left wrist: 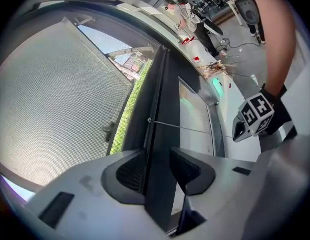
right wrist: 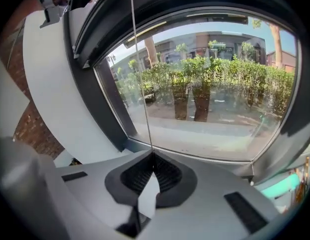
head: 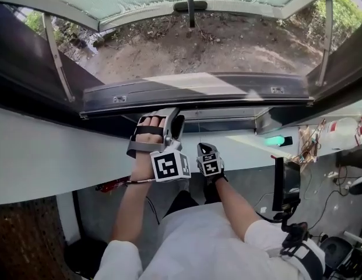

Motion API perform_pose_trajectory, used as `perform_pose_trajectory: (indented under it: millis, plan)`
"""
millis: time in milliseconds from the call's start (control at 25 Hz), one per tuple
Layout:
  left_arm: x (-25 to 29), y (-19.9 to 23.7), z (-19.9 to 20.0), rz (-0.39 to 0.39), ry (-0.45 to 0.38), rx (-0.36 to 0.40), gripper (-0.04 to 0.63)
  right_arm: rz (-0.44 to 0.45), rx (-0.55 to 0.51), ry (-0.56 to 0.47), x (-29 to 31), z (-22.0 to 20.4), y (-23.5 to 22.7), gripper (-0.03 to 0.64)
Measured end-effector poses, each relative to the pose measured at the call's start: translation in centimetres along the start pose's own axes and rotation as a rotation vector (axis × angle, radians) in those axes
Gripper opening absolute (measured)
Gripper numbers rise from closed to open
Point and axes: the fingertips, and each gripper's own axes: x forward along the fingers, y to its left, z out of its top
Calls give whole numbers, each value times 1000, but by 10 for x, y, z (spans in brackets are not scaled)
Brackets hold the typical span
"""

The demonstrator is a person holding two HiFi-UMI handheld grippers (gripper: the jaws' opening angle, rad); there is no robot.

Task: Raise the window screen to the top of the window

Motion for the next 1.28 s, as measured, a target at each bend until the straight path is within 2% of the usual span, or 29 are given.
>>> perform_pose_trajectory:
  millis: [160,360,720,920,1120,1280]
  plan:
    - [-1,1,0,23,-6,5,149,-8,5,-2,-8,-9,13,2]
    - [2,-2,-2,41,26,54,149,-21,-1,31,-10,-20,9,3]
    - [0,-2,0,27,-39,-13,141,-46,10,40,-31,-28,-4,2]
    - [-2,-1,1,76,-73,-105,141,-33,15,6,-53,-31,4,3]
    - [-1,4,3,110,-70,-156,141,-58,49,-24,-64,-28,-8,3]
    - [-10,8,3,129,-75,-172,141,-30,92,-31,-73,-40,-11,3]
